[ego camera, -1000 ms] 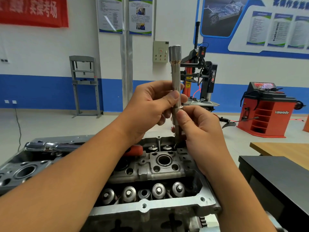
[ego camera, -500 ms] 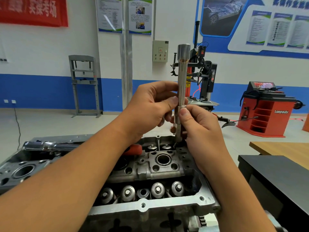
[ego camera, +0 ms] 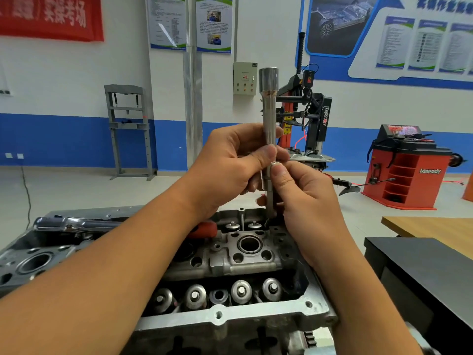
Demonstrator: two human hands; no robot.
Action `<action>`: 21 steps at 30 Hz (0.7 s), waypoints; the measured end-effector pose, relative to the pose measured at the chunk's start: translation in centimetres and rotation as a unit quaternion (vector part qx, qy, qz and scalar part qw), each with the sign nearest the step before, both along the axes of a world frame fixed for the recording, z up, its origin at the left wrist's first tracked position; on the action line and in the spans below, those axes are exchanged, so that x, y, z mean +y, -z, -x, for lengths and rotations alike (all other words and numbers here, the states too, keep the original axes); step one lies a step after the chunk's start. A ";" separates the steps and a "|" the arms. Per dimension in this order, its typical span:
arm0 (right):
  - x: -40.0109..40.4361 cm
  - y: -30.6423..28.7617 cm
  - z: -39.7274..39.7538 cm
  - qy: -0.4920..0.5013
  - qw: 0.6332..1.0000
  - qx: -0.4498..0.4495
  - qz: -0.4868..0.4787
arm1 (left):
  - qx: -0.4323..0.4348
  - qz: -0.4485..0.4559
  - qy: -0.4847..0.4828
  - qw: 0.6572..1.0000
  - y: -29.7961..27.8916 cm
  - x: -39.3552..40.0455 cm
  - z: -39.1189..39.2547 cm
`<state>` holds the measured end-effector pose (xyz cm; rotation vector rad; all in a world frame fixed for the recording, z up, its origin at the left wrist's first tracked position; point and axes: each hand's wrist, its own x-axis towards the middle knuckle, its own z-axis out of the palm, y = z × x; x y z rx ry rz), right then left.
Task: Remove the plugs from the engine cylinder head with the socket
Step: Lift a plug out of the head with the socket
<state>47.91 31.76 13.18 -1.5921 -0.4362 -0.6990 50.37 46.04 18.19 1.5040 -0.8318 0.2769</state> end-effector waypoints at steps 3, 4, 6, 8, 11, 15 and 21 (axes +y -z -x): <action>0.1 -0.1 0.1 -0.014 0.999 0.016 -0.043 | -0.012 0.008 -0.031 0.999 0.0 0.1 -0.1; 0.0 -0.1 0.2 -0.021 0.998 0.020 -0.062 | -0.013 0.012 -0.043 0.999 0.0 0.1 -0.2; -0.2 -0.1 0.2 -0.027 0.996 0.023 -0.085 | -0.012 0.018 -0.065 0.998 0.0 0.2 -0.3; -0.4 0.1 0.1 0.001 0.998 0.018 -0.059 | -0.005 0.020 -0.070 0.997 0.0 0.3 -0.2; -0.3 0.2 0.0 0.020 0.999 0.005 -0.026 | 0.005 -0.005 -0.034 0.999 0.0 0.2 -0.1; -0.3 0.1 0.1 -0.007 1.000 0.002 0.006 | 0.016 -0.007 0.005 1.000 -0.1 0.2 0.1; -0.1 0.0 0.4 0.002 1.000 0.011 -0.017 | -0.010 0.020 -0.038 0.999 0.0 0.3 -0.1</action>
